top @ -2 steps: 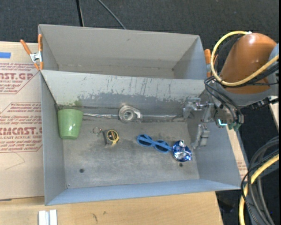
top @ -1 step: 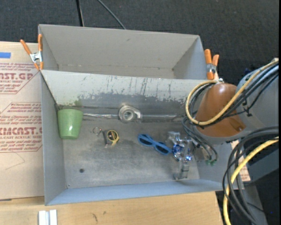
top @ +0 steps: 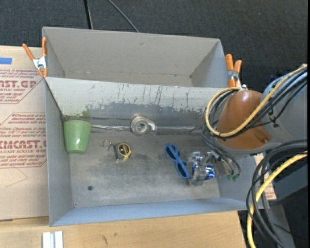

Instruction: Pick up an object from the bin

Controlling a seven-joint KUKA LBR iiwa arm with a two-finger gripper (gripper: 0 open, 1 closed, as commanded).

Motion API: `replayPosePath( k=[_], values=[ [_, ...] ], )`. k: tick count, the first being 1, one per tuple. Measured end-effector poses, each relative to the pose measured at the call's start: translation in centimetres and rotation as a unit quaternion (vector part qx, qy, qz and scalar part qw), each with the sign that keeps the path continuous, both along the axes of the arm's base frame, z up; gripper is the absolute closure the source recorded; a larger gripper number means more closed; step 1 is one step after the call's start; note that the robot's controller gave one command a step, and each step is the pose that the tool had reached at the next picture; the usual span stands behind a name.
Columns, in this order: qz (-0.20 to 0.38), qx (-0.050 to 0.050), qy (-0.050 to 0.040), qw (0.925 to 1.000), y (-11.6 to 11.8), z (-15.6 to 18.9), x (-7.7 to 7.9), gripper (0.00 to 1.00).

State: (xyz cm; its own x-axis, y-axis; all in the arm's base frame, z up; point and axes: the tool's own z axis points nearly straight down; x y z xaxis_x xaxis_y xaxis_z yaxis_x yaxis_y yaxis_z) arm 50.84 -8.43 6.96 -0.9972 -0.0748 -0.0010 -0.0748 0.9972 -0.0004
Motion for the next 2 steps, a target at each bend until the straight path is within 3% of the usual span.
replayPosePath(
  k=[1,2],
  values=[
    [0.013,-0.001,-0.0046,0.9999,-2.6,14.0,2.5,1.0],
    [0.247,0.001,0.0016,0.969,-2.4,8.5,0.0,1.0]
  ],
)
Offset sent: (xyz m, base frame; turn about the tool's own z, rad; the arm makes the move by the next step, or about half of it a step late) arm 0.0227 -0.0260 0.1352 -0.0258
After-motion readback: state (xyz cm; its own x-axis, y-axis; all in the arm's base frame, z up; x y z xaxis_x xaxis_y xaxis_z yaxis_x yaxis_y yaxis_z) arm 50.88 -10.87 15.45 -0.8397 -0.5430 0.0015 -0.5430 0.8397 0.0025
